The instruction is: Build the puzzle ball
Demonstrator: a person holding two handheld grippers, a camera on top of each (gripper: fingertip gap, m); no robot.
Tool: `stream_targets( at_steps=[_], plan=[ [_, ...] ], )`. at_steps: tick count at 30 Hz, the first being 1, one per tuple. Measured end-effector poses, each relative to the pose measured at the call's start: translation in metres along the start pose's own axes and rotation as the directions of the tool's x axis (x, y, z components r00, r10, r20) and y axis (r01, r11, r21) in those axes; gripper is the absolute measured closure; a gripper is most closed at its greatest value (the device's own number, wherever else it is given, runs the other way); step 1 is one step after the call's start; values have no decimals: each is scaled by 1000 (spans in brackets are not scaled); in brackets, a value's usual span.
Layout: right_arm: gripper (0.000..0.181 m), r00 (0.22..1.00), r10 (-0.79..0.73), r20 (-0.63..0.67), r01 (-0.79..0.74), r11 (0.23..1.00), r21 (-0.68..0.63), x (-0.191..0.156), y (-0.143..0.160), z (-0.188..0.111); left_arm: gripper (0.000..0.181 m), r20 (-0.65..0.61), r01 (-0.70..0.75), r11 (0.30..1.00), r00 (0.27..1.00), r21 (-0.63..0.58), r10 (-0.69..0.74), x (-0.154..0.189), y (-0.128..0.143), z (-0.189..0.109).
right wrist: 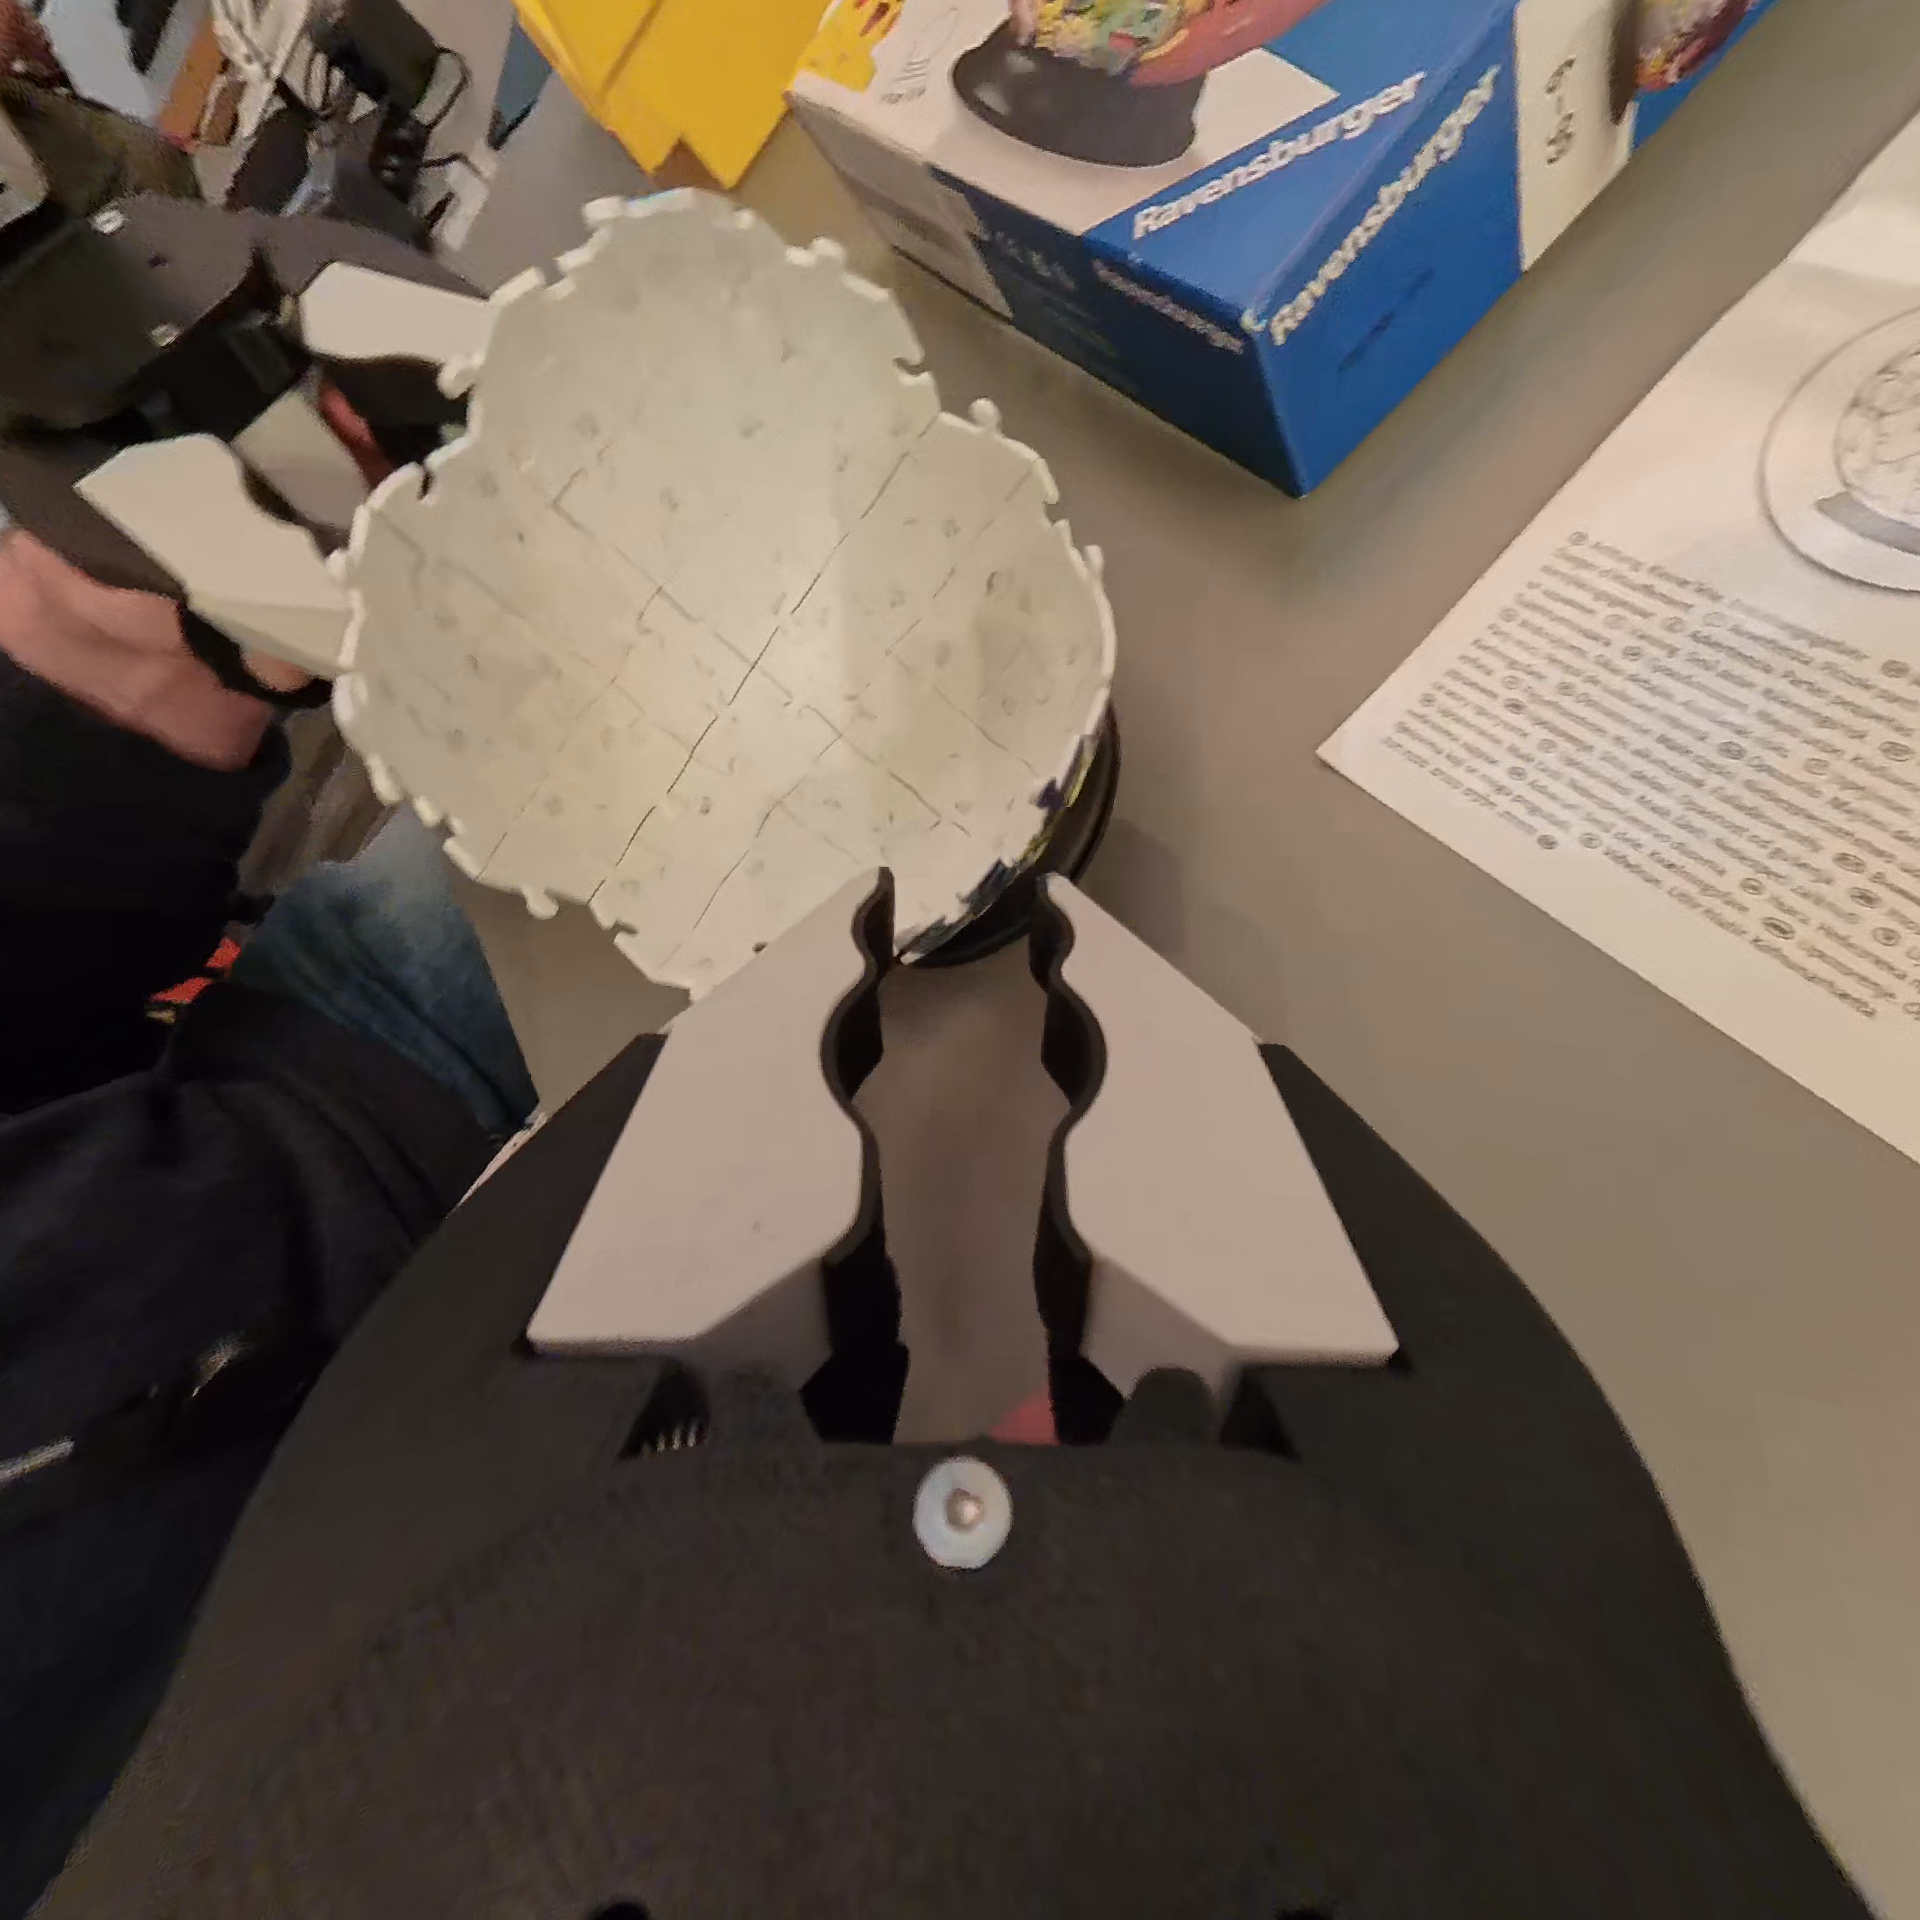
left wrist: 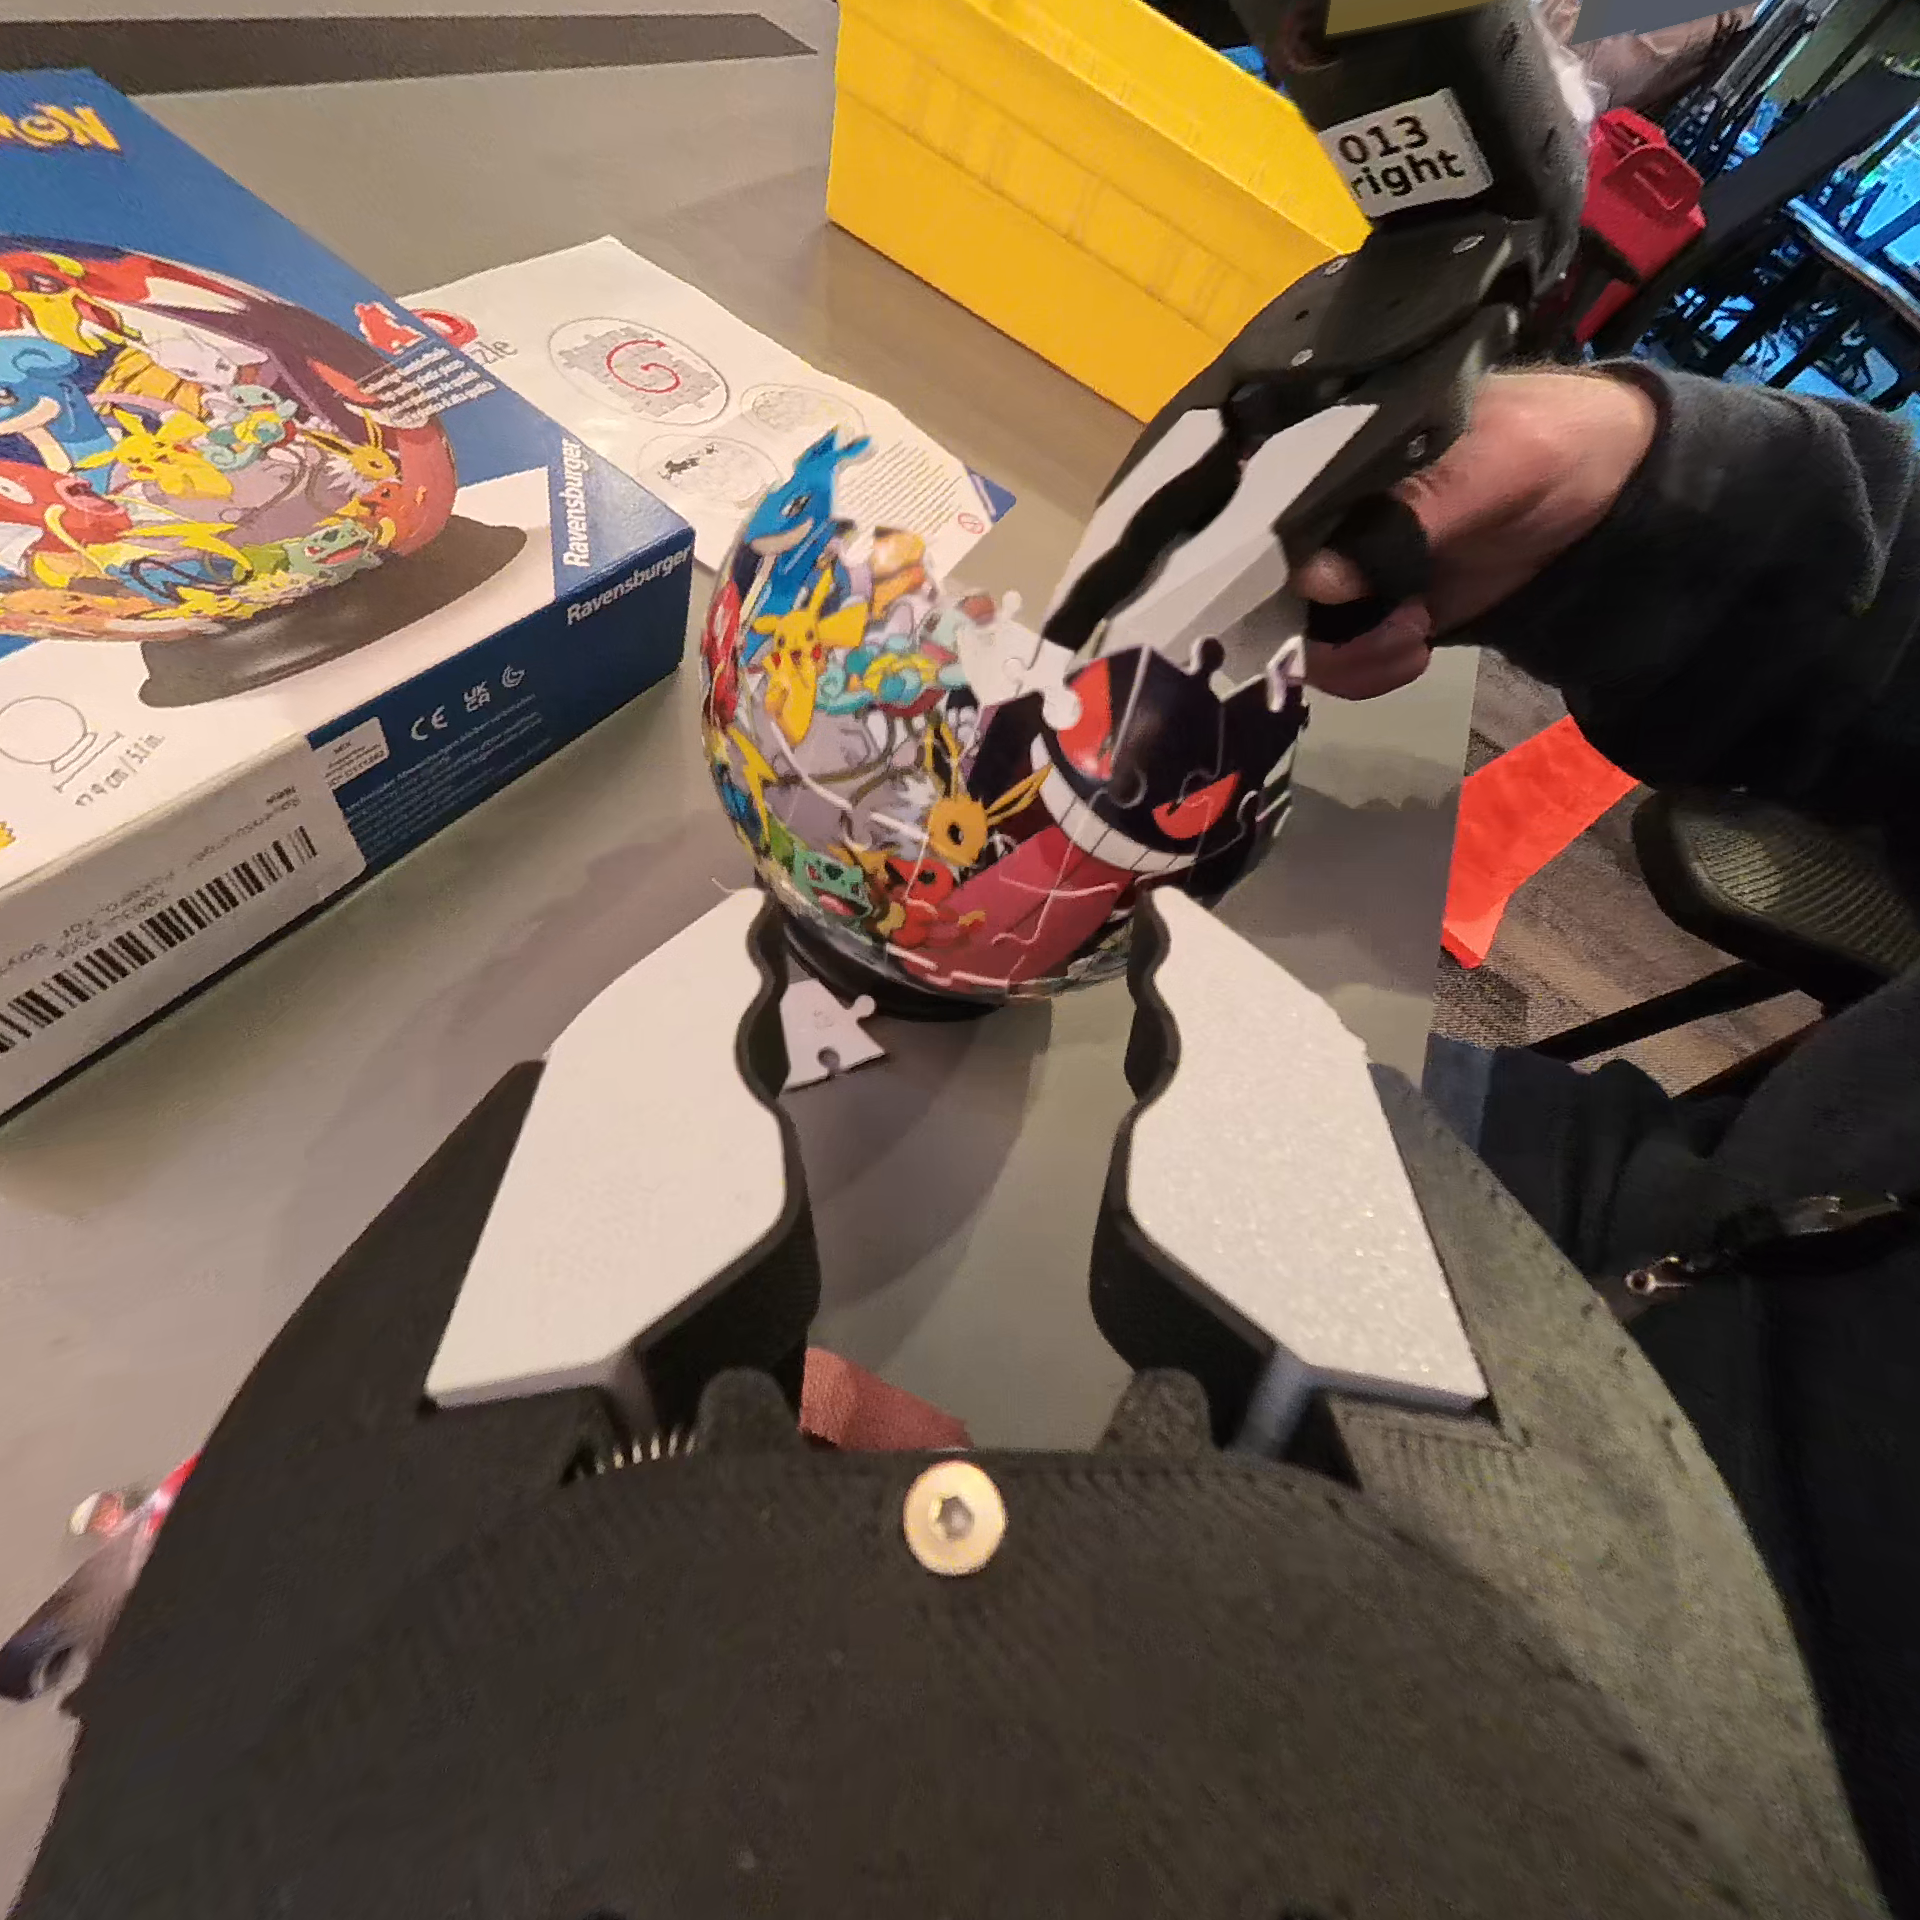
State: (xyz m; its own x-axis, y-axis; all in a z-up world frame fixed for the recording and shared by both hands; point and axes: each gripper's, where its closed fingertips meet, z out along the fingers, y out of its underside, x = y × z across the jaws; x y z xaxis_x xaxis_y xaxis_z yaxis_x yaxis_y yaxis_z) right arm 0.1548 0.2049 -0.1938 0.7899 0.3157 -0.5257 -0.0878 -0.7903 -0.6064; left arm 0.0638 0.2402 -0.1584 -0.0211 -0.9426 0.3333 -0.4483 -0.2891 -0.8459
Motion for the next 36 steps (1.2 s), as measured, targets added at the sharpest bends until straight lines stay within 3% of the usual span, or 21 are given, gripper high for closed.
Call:
stream_targets(
  at_steps=[3, 15, 23, 25, 28, 32, 36],
  plan=[
    [155, 997, -6, -73, 6, 1000, -5, 11, -4, 2, 119, -3, -15, 1000, 1000, 2, 15, 5, 0, 4],
    [178, 955, -113, -274, 102, 993, -52, 33, -20, 4, 118, -24, -36, 998, 999, 43, 37, 19, 3, 12],
    [180, 968, -68, -243, 62, 998, -31, 35, -24, 6, 116, -42, -16, 999, 999, 52, 18, 21, 4, 16],
    [164, 971, -65, -232, 62, 998, -22, 35, -26, 5, 115, -45, 3, 998, 999, 61, 0, 23, 3, 16],
    [156, 970, -84, -227, 83, 996, -17, 34, -32, -2, 112, -31, 32, 998, 999, 56, -30, 27, 8, 15],
    [153, 953, -201, -226, 189, 979, -73, 34, -45, -7, 106, 23, 84, 995, 996, 49, -85, 36, 16, 15],
    [152, 920, -352, -172, 314, 925, -216, 28, -55, 6, 101, 66, 172, 985, 983, 34, -174, 48, 26, 26]
  ],
)
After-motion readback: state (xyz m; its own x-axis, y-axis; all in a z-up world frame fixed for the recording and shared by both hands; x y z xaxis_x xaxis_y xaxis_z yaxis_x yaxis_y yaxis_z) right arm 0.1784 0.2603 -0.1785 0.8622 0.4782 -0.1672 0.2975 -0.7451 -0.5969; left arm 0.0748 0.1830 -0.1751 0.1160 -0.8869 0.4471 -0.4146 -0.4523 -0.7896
